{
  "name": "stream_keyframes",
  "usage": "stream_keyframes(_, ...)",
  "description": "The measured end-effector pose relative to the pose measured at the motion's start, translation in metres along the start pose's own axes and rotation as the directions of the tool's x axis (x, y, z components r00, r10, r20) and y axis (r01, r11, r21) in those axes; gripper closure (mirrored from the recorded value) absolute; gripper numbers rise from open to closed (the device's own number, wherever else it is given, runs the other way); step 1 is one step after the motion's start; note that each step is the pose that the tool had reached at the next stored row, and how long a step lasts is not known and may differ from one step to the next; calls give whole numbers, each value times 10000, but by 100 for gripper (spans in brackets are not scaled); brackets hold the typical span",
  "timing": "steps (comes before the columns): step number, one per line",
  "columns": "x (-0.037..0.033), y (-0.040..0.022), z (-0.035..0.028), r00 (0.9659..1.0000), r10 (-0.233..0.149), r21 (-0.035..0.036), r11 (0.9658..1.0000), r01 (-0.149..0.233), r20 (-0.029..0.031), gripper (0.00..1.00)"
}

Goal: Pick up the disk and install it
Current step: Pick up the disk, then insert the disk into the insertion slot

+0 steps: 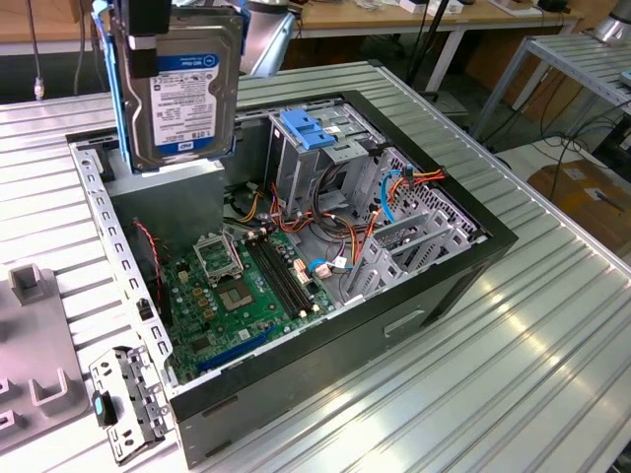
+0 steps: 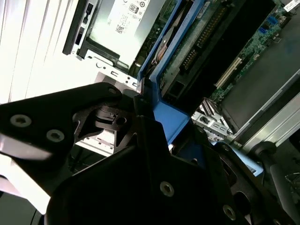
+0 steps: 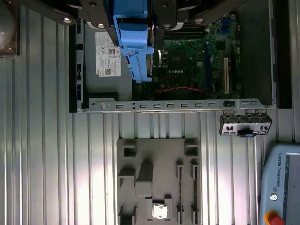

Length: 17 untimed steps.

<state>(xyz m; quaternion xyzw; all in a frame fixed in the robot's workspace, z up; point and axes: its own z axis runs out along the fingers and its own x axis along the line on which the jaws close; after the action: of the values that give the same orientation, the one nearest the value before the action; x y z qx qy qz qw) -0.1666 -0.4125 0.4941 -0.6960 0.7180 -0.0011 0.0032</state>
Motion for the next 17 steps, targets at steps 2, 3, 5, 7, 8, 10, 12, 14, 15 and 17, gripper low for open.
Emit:
stream_keyframes(2,9,-63,4,10000,0,0,10000,0,0,63)
stream_keyframes(3,13,-87,5,10000,-1,0,10000,1,-1,63)
stream_keyframes(5,19,-136,8,10000,0,0,10000,0,0,63)
stream_keyframes(7,23,-176,11,10000,-1,0,10000,1,-1,63)
stream_keyframes(8,24,-191,12,10000,-1,0,10000,1,-2,63)
stream_keyframes(10,24,-192,12,10000,0,0,10000,0,-1,63)
stream_keyframes(12,23,-218,12,10000,0,-1,10000,0,-1,63)
stream_keyframes(14,23,-219,12,10000,0,0,10000,0,-1,63)
stream_keyframes(15,23,-219,12,10000,0,0,10000,0,-2,63)
stream_keyframes(17,23,-220,12,10000,0,0,10000,0,-1,63)
